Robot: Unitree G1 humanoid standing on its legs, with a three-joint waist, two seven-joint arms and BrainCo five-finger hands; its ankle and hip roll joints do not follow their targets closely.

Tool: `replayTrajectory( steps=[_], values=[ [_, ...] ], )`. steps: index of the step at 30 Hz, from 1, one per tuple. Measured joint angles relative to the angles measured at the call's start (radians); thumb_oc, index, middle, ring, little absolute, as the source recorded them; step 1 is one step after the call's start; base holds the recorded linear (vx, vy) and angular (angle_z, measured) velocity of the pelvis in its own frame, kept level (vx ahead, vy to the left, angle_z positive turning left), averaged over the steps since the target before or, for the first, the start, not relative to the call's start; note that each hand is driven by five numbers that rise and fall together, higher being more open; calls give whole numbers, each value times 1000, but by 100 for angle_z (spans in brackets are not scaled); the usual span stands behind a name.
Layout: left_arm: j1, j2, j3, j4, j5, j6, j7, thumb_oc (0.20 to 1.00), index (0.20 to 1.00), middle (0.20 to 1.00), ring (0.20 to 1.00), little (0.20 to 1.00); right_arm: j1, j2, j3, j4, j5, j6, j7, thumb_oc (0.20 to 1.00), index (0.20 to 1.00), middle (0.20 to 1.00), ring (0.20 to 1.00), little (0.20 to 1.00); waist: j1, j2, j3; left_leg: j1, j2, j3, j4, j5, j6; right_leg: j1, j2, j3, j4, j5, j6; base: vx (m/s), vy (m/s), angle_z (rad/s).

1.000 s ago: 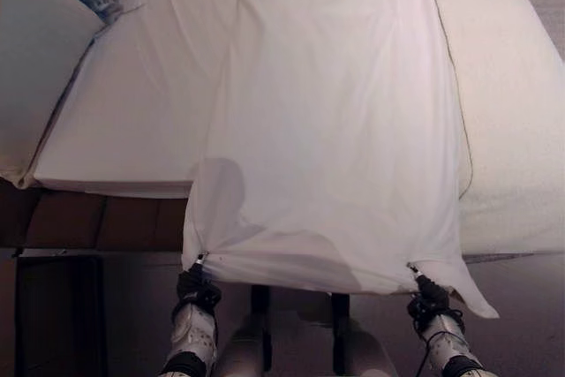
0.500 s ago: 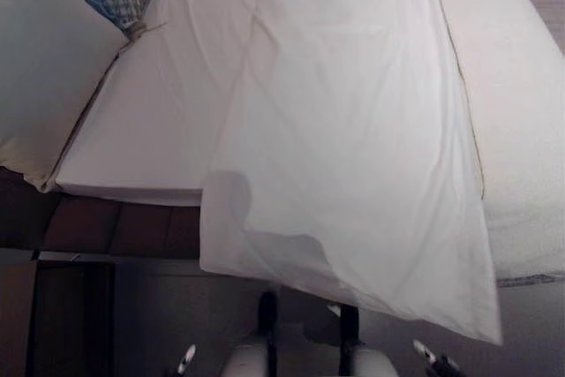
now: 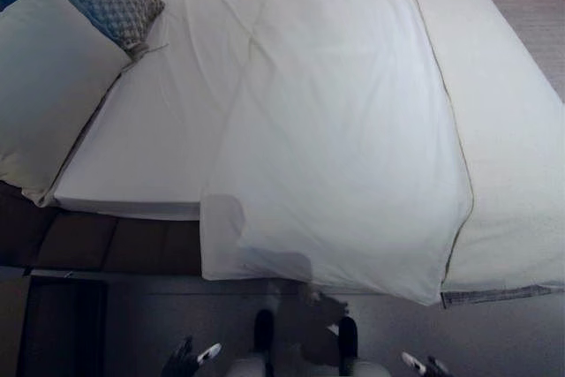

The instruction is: Make the bed

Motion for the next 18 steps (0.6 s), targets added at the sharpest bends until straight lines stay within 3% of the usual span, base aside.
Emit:
replayTrajectory(
  steps=[5,8,9,15,17,18],
  values=[
    [-124,52,-96,-88,-18,-34,-50,1000,1000,1000,1000,1000,-83,-77,95,-163,29,-40,26,1000,1000,1000,1000,1000,-3,-8,15,-50,-2,3,25,2,3,-55,-1,6,29,1,1,-82,2,-2],
    [-264,69,-189,-99,-34,-36,-85,1000,1000,1000,1000,1000,-201,-107,176,-198,54,-49,48,1000,1000,1000,1000,1000,-5,-20,74,-97,-4,10,59,3,4,-109,-1,18,69,1,1,-101,6,-5],
    [-360,67,-263,-111,-32,-38,-110,1000,1000,1000,1000,1000,-289,-102,215,-207,67,-51,69,1000,1000,1000,1000,1000,-2,-23,123,-110,-2,13,73,4,6,-125,-2,24,90,0,1,-103,-3,-9],
    [-589,22,-361,-60,-99,-21,-175,1000,1000,1000,1000,1000,-484,-31,296,-114,257,-27,150,1000,1000,1000,1000,1000,-5,-26,224,-177,-9,16,131,6,9,-217,-5,33,194,-21,1,-101,4,-2],
    [-628,0,-383,-37,-110,-8,-178,1000,1000,1000,1000,1000,-528,-21,322,-95,293,-8,150,1000,1000,1000,1000,1000,-8,-26,227,-217,-13,16,159,5,8,-271,-10,37,252,-41,1,-126,30,4],
    [-673,11,-418,-35,-140,7,-185,1000,1000,1000,1000,1000,-573,-20,343,-73,330,2,156,1000,1000,1000,1000,1000,-23,-26,231,-283,-18,17,228,-16,11,-345,-14,52,340,-72,1,-110,24,9]
  ],
)
